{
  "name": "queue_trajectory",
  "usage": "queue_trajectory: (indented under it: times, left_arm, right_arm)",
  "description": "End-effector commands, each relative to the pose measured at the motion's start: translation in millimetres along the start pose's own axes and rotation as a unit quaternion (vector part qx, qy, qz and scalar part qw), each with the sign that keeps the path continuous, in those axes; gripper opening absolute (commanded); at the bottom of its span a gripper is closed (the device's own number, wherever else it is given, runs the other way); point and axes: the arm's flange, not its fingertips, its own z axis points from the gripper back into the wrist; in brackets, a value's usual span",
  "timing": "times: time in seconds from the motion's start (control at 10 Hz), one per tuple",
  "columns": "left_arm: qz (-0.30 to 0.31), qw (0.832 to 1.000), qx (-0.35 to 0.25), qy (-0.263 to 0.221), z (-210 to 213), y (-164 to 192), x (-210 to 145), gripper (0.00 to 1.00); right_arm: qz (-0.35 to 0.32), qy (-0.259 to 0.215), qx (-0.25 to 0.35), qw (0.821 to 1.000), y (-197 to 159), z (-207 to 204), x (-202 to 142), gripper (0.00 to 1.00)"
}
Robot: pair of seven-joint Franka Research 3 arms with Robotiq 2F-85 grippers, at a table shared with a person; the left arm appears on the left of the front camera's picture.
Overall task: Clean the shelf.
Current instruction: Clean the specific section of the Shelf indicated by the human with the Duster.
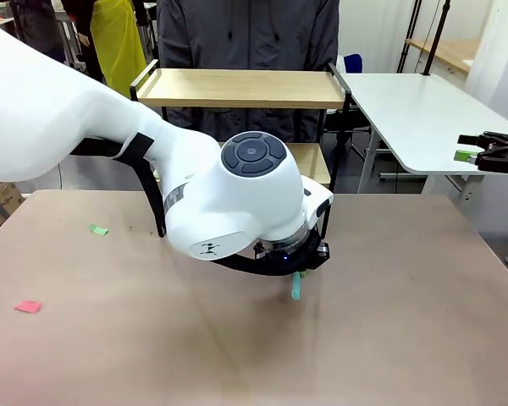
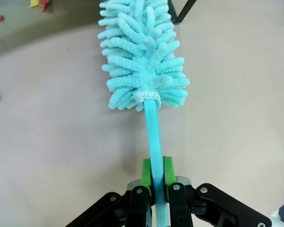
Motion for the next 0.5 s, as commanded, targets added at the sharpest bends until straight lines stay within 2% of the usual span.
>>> queue_trajectory:
  times: [0.0, 0.4]
  left_arm:
    - [0.003, 1.000, 0.013, 0.013, -4.3, 18.8, -1.3, 0.13]
    - [0.025, 0.997, 0.064, 0.037, 11.5, 83.8, -7.5, 0.13]
  right_arm:
    - [-0.006, 0.002, -0.005, 1.000, 0.5, -1.8, 6.2, 1.00]
    - [-0.006, 0.002, -0.005, 1.000, 0.5, -1.8, 6.2, 1.00]
